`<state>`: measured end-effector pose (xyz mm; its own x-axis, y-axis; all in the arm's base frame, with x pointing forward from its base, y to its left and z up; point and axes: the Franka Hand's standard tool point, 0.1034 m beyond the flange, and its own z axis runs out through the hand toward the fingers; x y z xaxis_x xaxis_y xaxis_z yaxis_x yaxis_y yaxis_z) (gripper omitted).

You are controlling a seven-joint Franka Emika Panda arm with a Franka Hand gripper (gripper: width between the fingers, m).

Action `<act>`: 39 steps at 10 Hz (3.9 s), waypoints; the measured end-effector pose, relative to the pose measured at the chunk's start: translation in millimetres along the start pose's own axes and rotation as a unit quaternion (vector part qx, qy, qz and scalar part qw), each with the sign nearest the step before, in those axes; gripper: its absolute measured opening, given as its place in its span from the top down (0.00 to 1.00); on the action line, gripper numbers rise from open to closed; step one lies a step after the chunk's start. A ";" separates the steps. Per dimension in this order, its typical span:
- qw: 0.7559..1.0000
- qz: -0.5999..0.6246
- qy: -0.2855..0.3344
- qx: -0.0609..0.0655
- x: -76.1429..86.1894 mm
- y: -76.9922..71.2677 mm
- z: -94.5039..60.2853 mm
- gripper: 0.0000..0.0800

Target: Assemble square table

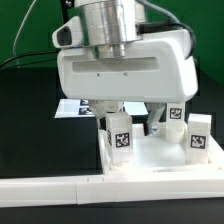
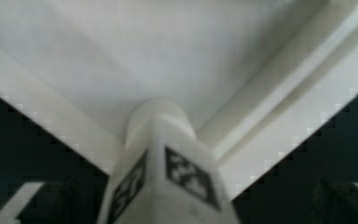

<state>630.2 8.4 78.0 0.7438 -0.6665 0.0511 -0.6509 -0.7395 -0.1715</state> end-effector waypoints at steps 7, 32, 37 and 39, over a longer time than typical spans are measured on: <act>0.948 -0.319 -0.014 -0.010 5.2 4.8 -1.1 0.19; 0.936 -0.350 -0.011 -0.028 9.4 -0.7 -0.4 0.30; 0.994 -0.108 0.006 -0.034 11.5 2.2 -0.7 0.64; 0.996 0.077 0.011 -0.037 8.3 3.8 0.0 0.64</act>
Offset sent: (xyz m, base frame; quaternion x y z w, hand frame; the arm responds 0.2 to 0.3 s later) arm 0.0017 0.0023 0.0077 0.0118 0.0142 -0.4287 0.9033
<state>633.9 0.1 77.8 0.6308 -0.7743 0.0506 -0.7675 -0.6322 -0.1063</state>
